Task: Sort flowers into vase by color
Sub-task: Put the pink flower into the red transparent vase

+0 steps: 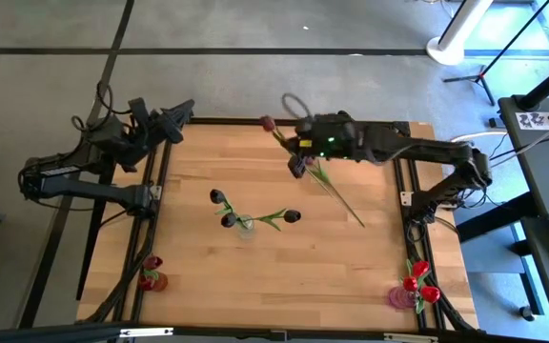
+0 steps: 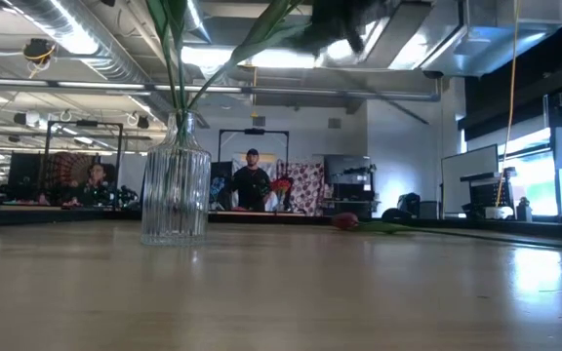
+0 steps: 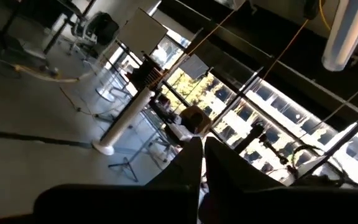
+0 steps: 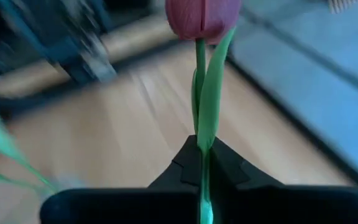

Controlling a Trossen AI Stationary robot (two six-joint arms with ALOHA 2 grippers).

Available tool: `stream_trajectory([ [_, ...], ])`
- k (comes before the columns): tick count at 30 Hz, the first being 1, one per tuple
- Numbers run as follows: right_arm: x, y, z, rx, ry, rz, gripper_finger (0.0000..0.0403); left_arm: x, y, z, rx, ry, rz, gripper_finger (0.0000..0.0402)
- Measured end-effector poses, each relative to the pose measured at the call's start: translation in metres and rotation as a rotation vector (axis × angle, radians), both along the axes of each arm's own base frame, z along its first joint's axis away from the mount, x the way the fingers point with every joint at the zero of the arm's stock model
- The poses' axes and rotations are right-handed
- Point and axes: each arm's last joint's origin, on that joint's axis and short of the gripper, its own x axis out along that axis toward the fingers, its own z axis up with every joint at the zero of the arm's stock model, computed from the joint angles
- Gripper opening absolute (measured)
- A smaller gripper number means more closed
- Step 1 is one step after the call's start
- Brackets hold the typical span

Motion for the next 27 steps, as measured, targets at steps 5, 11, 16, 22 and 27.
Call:
stream_trajectory([
  [5, 0.0, 0.027, 0.053, -0.115, -0.242, 0.129, 0.0007, 0.008, -0.002, 0.004, 0.017, -0.055, -0.122, 0.0018],
  [11, 0.0, 0.058, 0.089, -0.153, -0.49, 0.292, 0.0005, 0.035, -0.004, 0.009, 0.187, -0.053, -0.295, 0.0058],
  [16, -0.004, 0.07, 0.102, -0.15, -0.538, 0.323, 0.0003, 0.058, -0.004, 0.014, 0.319, -0.046, -0.342, 0.0131],
  [22, -0.003, 0.07, 0.101, -0.131, -0.531, 0.299, 0.0005, 0.095, -0.007, 0.023, 0.497, 0.064, -0.35, 0.0185],
  [27, -0.003, 0.065, 0.101, -0.149, -0.518, 0.21, 0.0003, 0.121, -0.013, 0.022, 0.586, 0.087, -0.404, 0.0189],
])
